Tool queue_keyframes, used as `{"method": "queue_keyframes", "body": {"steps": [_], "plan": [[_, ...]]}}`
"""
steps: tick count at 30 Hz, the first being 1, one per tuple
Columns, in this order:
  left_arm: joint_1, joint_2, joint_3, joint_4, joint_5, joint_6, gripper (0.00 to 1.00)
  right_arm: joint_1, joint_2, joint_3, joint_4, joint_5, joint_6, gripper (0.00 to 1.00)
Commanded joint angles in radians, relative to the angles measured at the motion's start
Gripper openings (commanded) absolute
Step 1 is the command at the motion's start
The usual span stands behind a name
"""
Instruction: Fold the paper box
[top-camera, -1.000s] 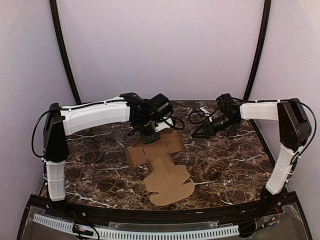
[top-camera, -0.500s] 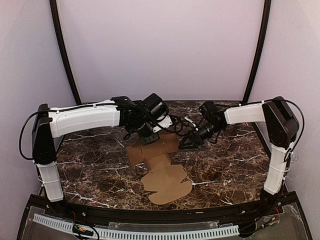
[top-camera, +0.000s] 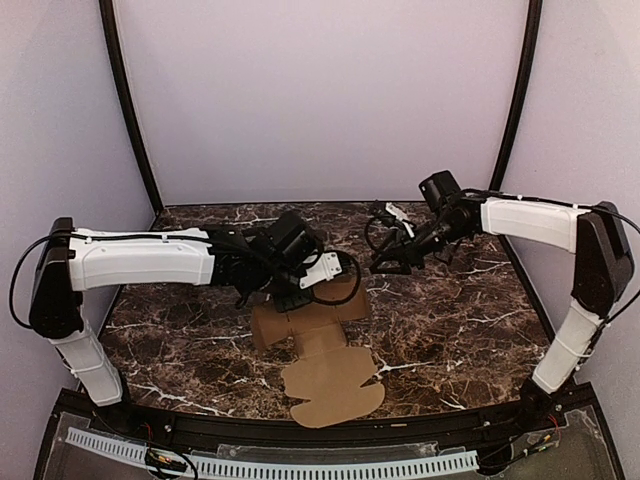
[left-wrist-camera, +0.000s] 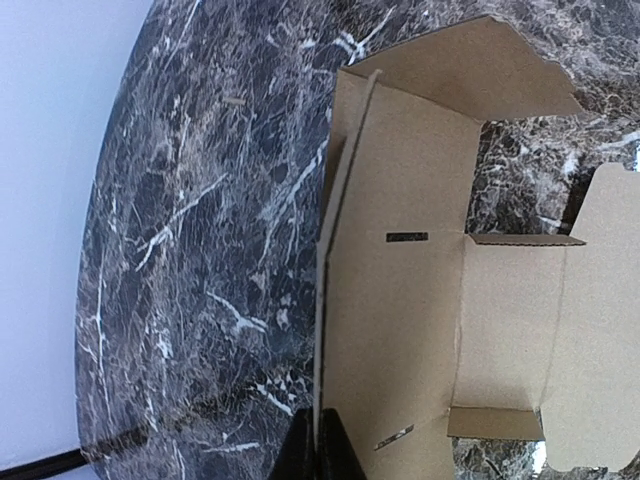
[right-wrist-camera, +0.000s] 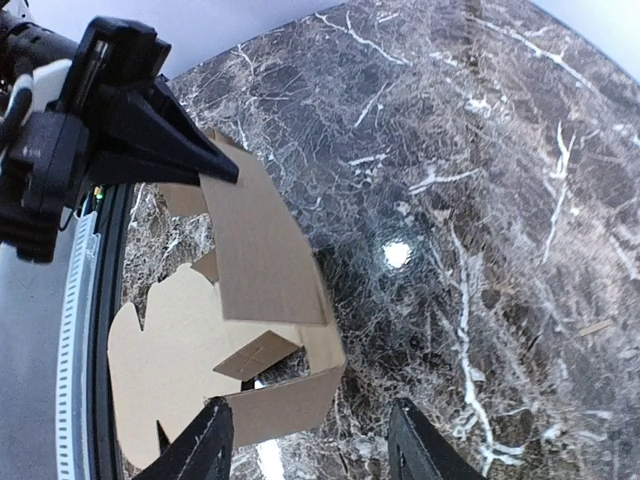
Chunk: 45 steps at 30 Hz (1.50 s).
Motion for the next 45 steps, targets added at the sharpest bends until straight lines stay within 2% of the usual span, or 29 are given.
{"method": "queue_keyframes", "body": {"steps": [1, 5, 9, 11, 12, 13, 14, 17, 18, 19, 20, 21, 22, 23, 24, 25, 26, 30, 32, 34, 40, 42, 45], "plan": [[-0.055, -0.089, -0.12, 0.213, -0.072, 0.104, 0.02, 0.025, -0.101, -0.035, 0.086, 0.109, -0.051, 0.52], [-0.083, -0.117, -0.186, 0.327, -0.101, 0.137, 0.1, 0.038, -0.16, -0.08, 0.156, 0.09, -0.103, 0.54], [-0.084, -0.081, -0.172, 0.34, -0.107, 0.12, 0.13, 0.031, -0.085, 0.002, 0.096, 0.093, -0.084, 0.6], [-0.083, -0.062, -0.145, 0.323, -0.119, 0.093, 0.15, 0.016, -0.03, 0.075, 0.037, 0.044, -0.062, 0.68], [-0.083, -0.059, -0.134, 0.314, -0.143, 0.08, 0.15, 0.015, -0.008, 0.113, 0.011, 0.033, -0.052, 0.78], [-0.083, -0.062, -0.115, 0.299, -0.174, 0.05, 0.19, 0.015, 0.006, 0.158, -0.017, 0.031, -0.049, 0.95], [-0.083, -0.082, -0.109, 0.292, -0.186, 0.033, 0.22, 0.015, 0.006, 0.193, -0.025, 0.028, -0.047, 0.98], [-0.083, -0.162, -0.131, 0.288, -0.182, -0.047, 0.28, 0.014, -0.042, 0.215, 0.084, 0.016, 0.006, 0.99], [-0.084, -0.207, -0.16, 0.305, -0.178, -0.075, 0.32, 0.01, -0.055, 0.204, 0.159, 0.006, 0.108, 0.99], [-0.083, -0.232, -0.175, 0.314, -0.172, -0.09, 0.36, 0.002, -0.055, 0.195, 0.216, -0.035, 0.197, 0.99], [-0.084, -0.278, -0.208, 0.336, -0.172, -0.133, 0.44, -0.001, -0.043, 0.195, 0.248, -0.118, 0.229, 0.99], [-0.083, -0.298, -0.225, 0.343, -0.199, -0.161, 0.49, -0.003, -0.01, 0.221, 0.209, -0.231, 0.186, 0.99], [-0.083, -0.338, -0.247, 0.337, -0.224, -0.25, 0.59, 0.007, 0.052, 0.301, 0.136, -0.28, 0.133, 0.99], [-0.081, -0.356, -0.257, 0.317, -0.297, -0.31, 0.63, 0.022, 0.106, 0.378, 0.046, -0.267, 0.097, 0.95], [-0.079, -0.394, -0.276, 0.252, -0.335, -0.494, 0.69, 0.034, 0.163, 0.466, -0.06, -0.243, 0.038, 0.9], [-0.068, -0.412, -0.289, 0.208, -0.366, -0.603, 0.72, 0.048, 0.206, 0.532, -0.141, -0.201, -0.008, 0.85], [-0.062, -0.452, -0.33, 0.143, -0.351, -0.797, 0.76, 0.06, 0.235, 0.569, -0.177, -0.145, -0.017, 0.83], [-0.008, -0.532, -0.494, 0.076, -0.124, -1.225, 0.79, 0.08, 0.239, 0.482, -0.066, -0.025, 0.087, 0.81], [0.02, -0.544, -0.561, 0.093, -0.056, -1.342, 0.78, 0.097, 0.243, 0.466, -0.05, 0.028, 0.094, 0.8], [0.04, -0.541, -0.597, 0.105, -0.026, -1.395, 0.77, 0.119, 0.254, 0.47, -0.068, 0.081, 0.075, 0.8], [0.113, -0.473, -0.602, 0.122, 0.087, -1.424, 0.75, 0.155, 0.243, 0.425, -0.084, 0.116, 0.068, 0.8], [0.136, -0.426, -0.579, 0.106, 0.133, -1.425, 0.72, 0.158, 0.231, 0.403, -0.083, 0.13, 0.066, 0.8], [0.147, -0.333, -0.542, 0.126, 0.209, -1.4, 0.6, 0.16, 0.218, 0.376, -0.083, 0.154, 0.064, 0.8]]}}
